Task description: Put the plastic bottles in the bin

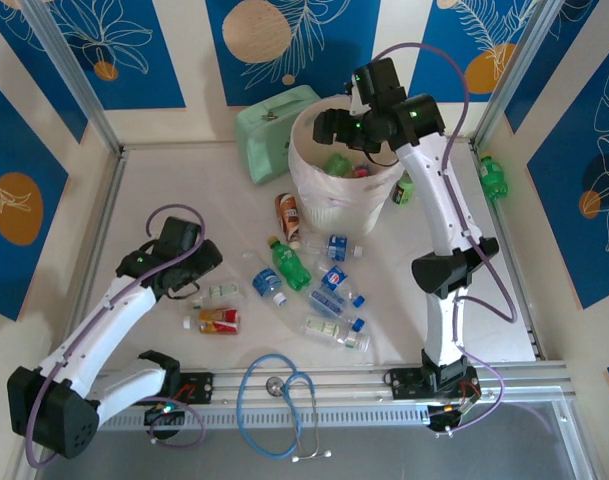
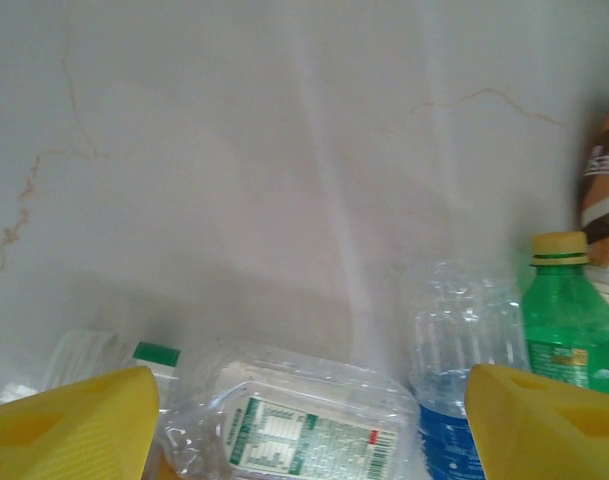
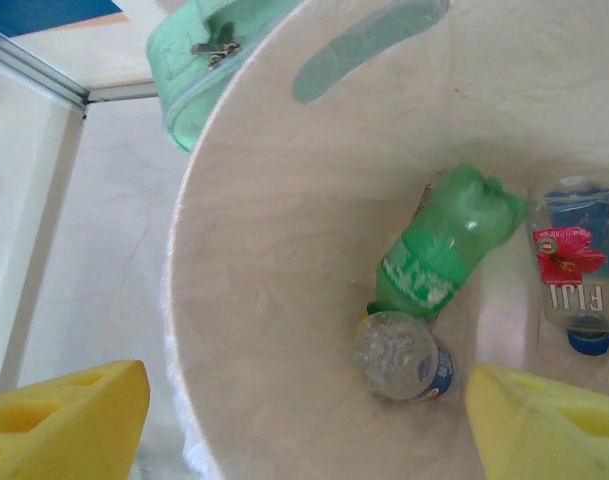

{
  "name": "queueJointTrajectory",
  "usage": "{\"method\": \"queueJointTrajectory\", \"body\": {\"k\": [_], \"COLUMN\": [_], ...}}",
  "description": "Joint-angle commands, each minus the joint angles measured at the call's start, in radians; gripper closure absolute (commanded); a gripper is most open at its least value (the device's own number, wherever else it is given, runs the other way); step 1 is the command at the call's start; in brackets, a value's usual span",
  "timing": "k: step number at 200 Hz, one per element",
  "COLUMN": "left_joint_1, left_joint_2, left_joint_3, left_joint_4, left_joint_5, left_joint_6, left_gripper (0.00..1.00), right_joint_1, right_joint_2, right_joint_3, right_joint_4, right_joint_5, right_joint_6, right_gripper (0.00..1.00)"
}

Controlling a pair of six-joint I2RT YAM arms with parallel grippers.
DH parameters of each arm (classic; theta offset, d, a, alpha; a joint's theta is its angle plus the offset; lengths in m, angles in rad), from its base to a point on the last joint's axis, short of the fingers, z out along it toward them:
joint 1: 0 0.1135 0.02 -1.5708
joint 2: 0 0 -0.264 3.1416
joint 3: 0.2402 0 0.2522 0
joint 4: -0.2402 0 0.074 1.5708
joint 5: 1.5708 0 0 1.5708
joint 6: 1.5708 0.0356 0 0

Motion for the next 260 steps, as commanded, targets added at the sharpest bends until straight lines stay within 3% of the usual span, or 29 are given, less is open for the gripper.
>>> {"method": "queueJointTrajectory", "body": {"k": [1,31,66,111,156,174,202,260], "left_joint_1": [-0.041,-0.113,-0.122,-0.122,-0.122,-0.122,-0.120,-0.120], "left_joint_2": [0.004,0.044,0.063,0.069,0.065,0.059,0.060,0.066], "left_joint_3": [0.037,0.081,0.082,0.043,0.034,0.033,0.029,0.013], "left_joint_4": [0.047,0.046,0.071,0.108,0.117,0.115,0.121,0.149], "left_joint_5": [-0.001,-0.045,-0.018,0.004,0.013,0.009,0.012,0.035], "left_joint_6": [0.053,0.108,0.107,0.060,0.040,0.037,0.031,0.014], "left_gripper": [0.20,0.19,0.19,0.18,0.18,0.17,0.17,0.17], "right_joint_1": [0.053,0.175,0.338,0.499,0.576,0.619,0.640,0.610], "right_joint_2": [-0.140,-0.346,-0.583,-0.851,-0.902,-0.916,-0.888,-0.862], "right_joint_3": [-0.073,-0.309,-0.610,-1.098,-1.429,-1.532,-1.625,-1.785], "right_joint_4": [-0.003,0.072,0.096,0.174,0.209,0.254,0.303,0.391], "right_joint_5": [0.030,0.151,0.263,0.286,0.299,0.253,0.051,-0.015], "right_joint_6": [-0.015,-0.026,0.001,0.123,0.276,0.294,0.300,0.354], "right_gripper": [0.17,0.16,0.14,0.14,0.12,0.11,0.12,0.12]}}
